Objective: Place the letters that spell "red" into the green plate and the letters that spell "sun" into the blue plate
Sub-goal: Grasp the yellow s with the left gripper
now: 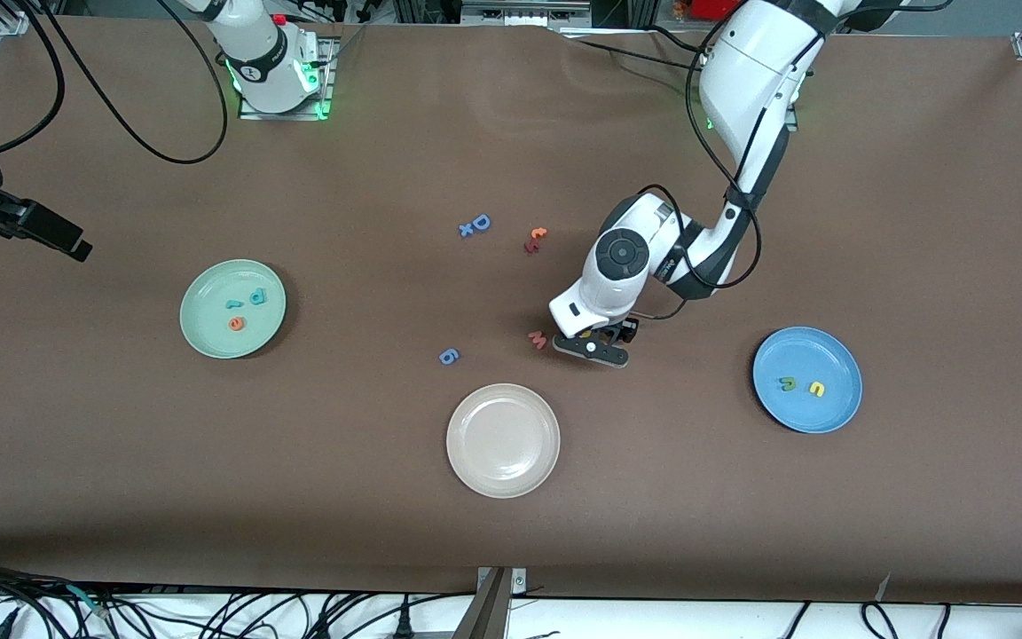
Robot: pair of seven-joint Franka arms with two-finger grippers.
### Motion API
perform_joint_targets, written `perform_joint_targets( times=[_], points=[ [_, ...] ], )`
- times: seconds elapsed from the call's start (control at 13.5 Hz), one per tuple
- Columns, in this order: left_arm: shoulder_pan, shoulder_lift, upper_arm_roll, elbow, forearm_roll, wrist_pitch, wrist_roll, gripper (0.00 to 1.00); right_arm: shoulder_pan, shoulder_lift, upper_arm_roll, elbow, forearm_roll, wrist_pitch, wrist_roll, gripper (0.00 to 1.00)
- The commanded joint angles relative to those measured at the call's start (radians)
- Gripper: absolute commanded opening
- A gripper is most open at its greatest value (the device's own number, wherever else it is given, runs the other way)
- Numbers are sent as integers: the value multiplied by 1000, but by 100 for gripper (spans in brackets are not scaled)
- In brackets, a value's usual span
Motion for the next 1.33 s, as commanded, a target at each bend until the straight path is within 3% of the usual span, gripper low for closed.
perform_joint_targets(
  times=[0.0,0.67,1.03,1.26],
  points=[
    [-21,-6,11,-11,39,14,-33,70,-6,-11,8,-3,0,3,1,100],
    [-21,-6,11,-9,41,14,-38,39,-6,-8,8,-5,0,19,1,100],
    [-21,-3,11,-5,42,26,-38,35,-7,-11,8,-6,0,18,1,100],
    [-19,17,13,-3,48,58,-38,27,-6,-11,9,-11,0,19,1,100]
  ],
)
